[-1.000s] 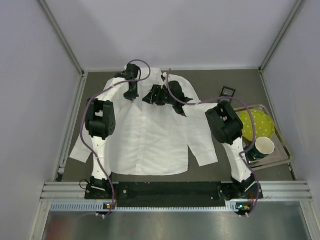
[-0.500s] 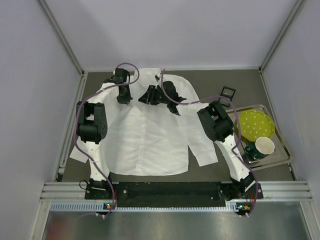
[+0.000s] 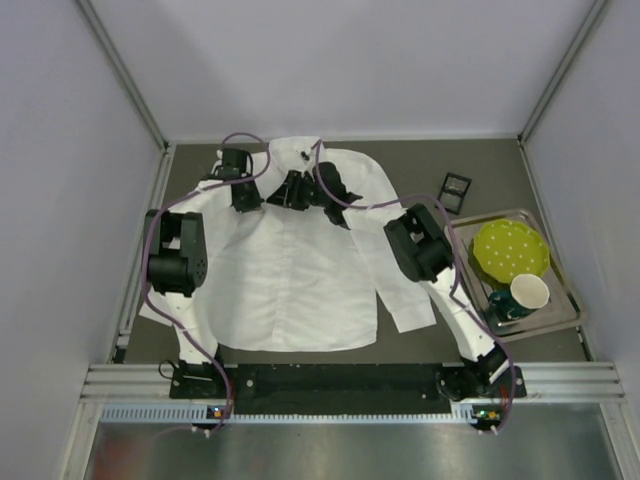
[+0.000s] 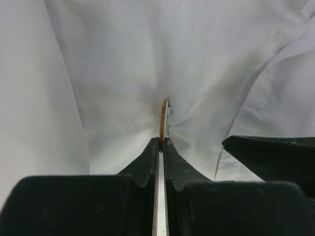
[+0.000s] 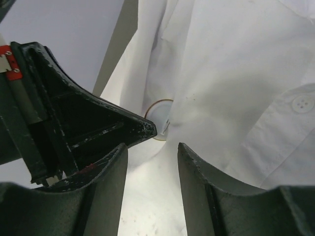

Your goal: Remove the brooch from the garment

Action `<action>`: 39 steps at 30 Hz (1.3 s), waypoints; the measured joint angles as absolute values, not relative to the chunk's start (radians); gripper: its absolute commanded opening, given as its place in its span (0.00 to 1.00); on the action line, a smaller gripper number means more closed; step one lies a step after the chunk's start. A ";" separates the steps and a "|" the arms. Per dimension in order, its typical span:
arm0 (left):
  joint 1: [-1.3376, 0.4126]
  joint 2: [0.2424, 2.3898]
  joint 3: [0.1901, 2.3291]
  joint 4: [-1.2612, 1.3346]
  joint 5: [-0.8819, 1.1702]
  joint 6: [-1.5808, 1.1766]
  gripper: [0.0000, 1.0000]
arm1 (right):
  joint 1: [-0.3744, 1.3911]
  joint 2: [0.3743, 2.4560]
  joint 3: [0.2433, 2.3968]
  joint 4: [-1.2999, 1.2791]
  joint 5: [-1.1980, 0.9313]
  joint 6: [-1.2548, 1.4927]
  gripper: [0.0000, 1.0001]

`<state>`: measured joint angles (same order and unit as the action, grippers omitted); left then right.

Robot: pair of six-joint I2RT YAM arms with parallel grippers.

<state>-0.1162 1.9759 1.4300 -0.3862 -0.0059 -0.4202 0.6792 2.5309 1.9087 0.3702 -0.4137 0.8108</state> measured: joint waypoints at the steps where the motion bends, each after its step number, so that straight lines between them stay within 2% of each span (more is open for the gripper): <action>1: -0.115 1.975 1.423 -0.373 -0.004 -0.431 0.00 | 0.679 2.538 1.915 0.365 -0.413 0.814 0.45; 6: -0.112 1.950 1.356 -0.289 0.000 -0.485 0.05 | 0.680 2.581 1.948 0.347 -0.415 0.839 0.44; 9: -0.110 1.940 1.331 -0.258 0.004 -0.512 0.17 | 0.681 2.604 1.964 0.339 -0.420 0.855 0.38; 10: -0.110 1.939 1.329 -0.253 0.006 -0.518 0.27 | 0.681 2.609 1.967 0.340 -0.421 0.860 0.36; 14: -0.108 1.939 1.321 -0.243 0.023 -0.537 0.38 | 0.681 2.624 1.973 0.336 -0.422 0.875 0.32; 20: -0.076 1.940 1.321 -0.247 0.072 -0.555 0.42 | 0.681 2.639 1.985 0.336 -0.429 0.884 0.29; 21: -0.067 1.940 1.322 -0.248 0.079 -0.556 0.48 | 0.681 2.640 1.985 0.336 -0.430 0.883 0.29; 28: -0.015 1.950 1.403 -0.299 0.115 -0.559 0.46 | 0.681 2.645 1.999 0.327 -0.436 0.875 0.29; 31: -0.009 1.982 1.488 -0.320 0.133 -0.556 0.40 | 0.681 2.646 2.005 0.319 -0.437 0.864 0.29; 35: -0.010 2.038 1.584 -0.374 0.150 -0.549 0.40 | 0.681 2.646 2.012 0.306 -0.437 0.852 0.29; 39: -0.012 2.094 1.655 -0.464 0.151 -0.551 0.34 | 0.681 2.646 2.012 0.298 -0.436 0.846 0.29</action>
